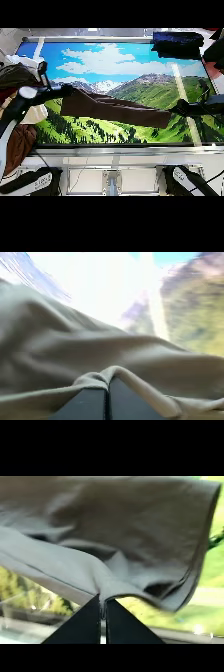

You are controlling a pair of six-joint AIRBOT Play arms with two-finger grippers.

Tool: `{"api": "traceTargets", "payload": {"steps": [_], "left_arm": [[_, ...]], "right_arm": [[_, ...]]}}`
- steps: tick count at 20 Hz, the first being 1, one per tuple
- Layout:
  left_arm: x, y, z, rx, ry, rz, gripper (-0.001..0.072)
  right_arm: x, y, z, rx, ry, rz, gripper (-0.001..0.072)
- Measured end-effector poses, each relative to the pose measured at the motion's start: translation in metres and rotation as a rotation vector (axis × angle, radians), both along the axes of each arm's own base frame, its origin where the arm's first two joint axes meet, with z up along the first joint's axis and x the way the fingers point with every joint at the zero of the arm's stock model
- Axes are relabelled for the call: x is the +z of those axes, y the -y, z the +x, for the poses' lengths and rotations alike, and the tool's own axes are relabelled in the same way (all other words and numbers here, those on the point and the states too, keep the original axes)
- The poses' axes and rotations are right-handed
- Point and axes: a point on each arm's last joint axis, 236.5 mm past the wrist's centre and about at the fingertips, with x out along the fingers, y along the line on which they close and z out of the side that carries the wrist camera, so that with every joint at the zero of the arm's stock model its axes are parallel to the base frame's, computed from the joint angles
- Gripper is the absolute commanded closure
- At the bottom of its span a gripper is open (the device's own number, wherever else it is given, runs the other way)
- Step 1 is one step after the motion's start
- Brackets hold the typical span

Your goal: Fold the shirts.

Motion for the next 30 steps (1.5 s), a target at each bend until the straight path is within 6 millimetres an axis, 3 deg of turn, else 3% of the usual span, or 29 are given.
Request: {"api": "traceTargets", "payload": {"steps": [3, 6, 7, 8, 9, 10, 13, 15, 18, 21, 25, 28, 30], "left_arm": [[-0.037, 0.003, 0.039, -0.010, -0.032, 0.049, 0.0702], [-0.069, 0.002, 0.055, -0.016, -0.065, 0.082, 0.0699], [-0.077, 0.001, 0.058, -0.018, -0.074, 0.092, 0.0679], [-0.083, 0.001, 0.060, -0.017, -0.080, 0.096, 0.0534], [-0.088, 0.001, 0.062, -0.018, -0.086, 0.100, 0.0175], [-0.090, 0.001, 0.064, -0.016, -0.085, 0.103, -0.0001], [-0.085, -0.003, 0.070, -0.004, -0.064, 0.107, 0.0008], [-0.067, -0.004, 0.073, -0.001, -0.029, 0.106, 0.0009], [-0.032, 0.001, 0.070, -0.015, 0.027, 0.099, 0.0009], [0.000, 0.018, 0.058, -0.063, 0.066, 0.087, 0.0009], [0.029, 0.035, 0.045, -0.107, 0.109, 0.080, 0.0009], [0.035, 0.041, 0.038, -0.130, 0.109, 0.076, 0.0009], [0.036, 0.043, 0.034, -0.144, 0.100, 0.074, 0.0009]], "right_arm": [[-0.039, 0.010, 0.015, -0.050, -0.080, -0.050, 0.0700], [-0.074, 0.014, 0.034, -0.101, -0.117, -0.071, 0.0687], [-0.084, 0.013, 0.042, -0.113, -0.117, -0.074, 0.0559], [-0.093, 0.010, 0.048, -0.114, -0.117, -0.079, 0.0365], [-0.100, 0.007, 0.053, -0.116, -0.113, -0.084, 0.0326], [-0.105, 0.004, 0.059, -0.120, -0.104, -0.090, 0.0326], [-0.107, 0.001, 0.072, -0.129, -0.079, -0.101, 0.0327], [-0.097, 0.005, 0.079, -0.109, -0.056, -0.136, 0.0336], [-0.072, 0.023, 0.079, -0.025, -0.062, -0.253, 0.0336], [-0.036, 0.043, 0.079, 0.034, -0.077, -0.359, 0.0336], [-0.008, 0.070, 0.054, 0.095, -0.181, -0.470, 0.0328], [-0.008, 0.087, 0.030, 0.117, -0.246, -0.438, 0.0324], [-0.014, 0.087, 0.024, 0.105, -0.221, -0.333, 0.0313]]}}
